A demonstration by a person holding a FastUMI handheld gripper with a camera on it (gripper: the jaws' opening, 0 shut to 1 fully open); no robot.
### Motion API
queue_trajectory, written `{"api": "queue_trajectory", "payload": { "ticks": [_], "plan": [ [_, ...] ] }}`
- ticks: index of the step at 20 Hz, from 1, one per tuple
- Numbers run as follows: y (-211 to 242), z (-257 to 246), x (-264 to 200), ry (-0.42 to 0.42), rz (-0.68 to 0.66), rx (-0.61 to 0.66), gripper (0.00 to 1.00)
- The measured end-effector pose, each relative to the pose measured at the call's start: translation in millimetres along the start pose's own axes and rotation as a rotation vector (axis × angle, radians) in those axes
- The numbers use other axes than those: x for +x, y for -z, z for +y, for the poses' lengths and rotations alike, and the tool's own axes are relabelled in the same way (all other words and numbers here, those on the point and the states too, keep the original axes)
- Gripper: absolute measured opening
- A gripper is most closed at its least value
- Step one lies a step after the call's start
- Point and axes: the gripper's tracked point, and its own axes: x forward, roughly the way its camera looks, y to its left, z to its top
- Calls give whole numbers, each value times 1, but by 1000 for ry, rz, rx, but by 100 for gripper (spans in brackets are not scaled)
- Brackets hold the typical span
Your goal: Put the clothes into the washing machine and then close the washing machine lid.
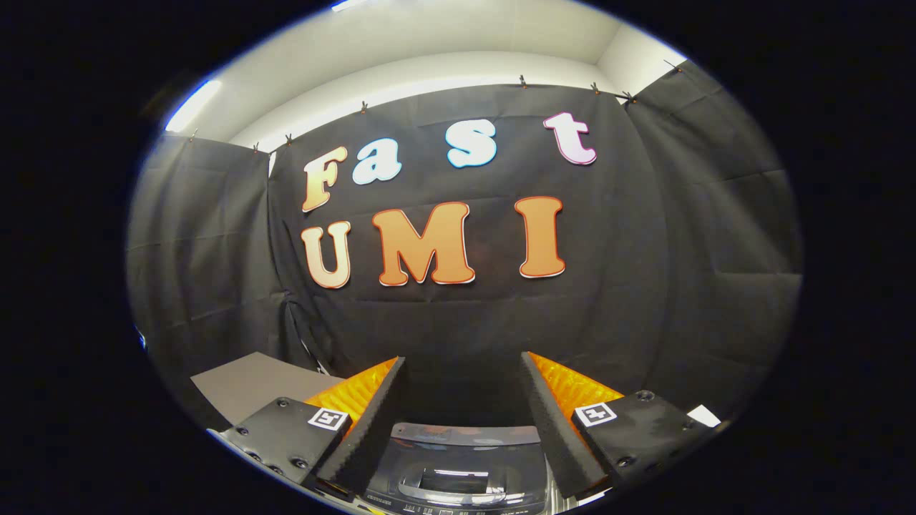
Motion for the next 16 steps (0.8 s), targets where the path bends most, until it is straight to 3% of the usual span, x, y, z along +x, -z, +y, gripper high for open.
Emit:
{"api": "queue_trajectory", "payload": {
  "ticks": [6, 16],
  "plan": [
    [-26, -20, -23, 27, -42, -39, 99],
    [-23, -33, -41, 52, -56, -11, 99]
  ]
}}
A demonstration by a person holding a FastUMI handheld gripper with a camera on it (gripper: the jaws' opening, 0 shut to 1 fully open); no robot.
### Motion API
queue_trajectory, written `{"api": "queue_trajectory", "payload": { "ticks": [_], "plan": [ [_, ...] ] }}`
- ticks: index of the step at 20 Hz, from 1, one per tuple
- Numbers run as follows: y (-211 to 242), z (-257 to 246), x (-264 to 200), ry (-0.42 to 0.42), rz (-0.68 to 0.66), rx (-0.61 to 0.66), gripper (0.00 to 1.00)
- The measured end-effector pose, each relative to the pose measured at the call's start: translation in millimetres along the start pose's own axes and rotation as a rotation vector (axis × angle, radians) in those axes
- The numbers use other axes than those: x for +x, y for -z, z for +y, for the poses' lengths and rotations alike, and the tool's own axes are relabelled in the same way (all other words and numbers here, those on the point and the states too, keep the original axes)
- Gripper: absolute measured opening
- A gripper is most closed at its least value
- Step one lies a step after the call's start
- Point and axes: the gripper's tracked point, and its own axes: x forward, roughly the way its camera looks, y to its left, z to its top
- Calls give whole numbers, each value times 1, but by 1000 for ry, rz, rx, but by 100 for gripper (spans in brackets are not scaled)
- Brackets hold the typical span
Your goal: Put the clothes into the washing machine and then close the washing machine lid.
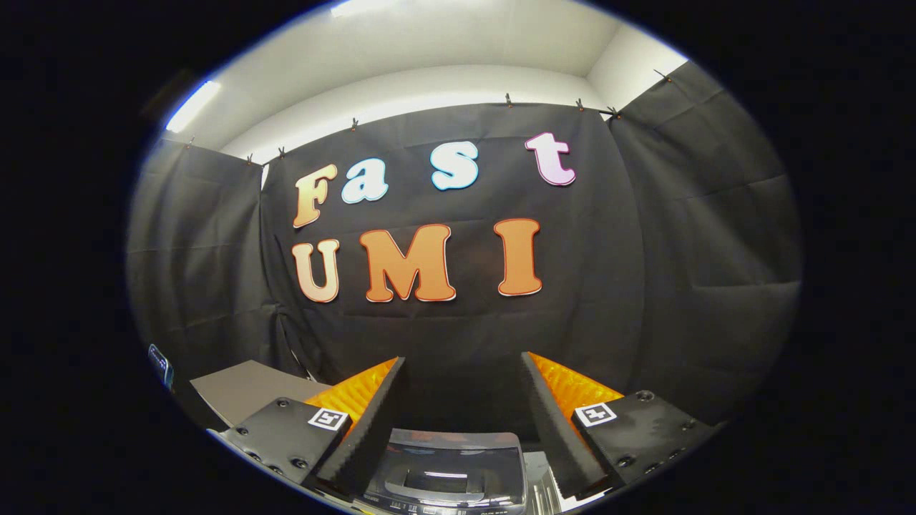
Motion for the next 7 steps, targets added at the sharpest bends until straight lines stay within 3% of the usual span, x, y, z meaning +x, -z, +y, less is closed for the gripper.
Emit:
{"api": "queue_trajectory", "payload": {
  "ticks": [7],
  "plan": [
    [1, -10, 3, 25, -10, 20, 99]
  ]
}}
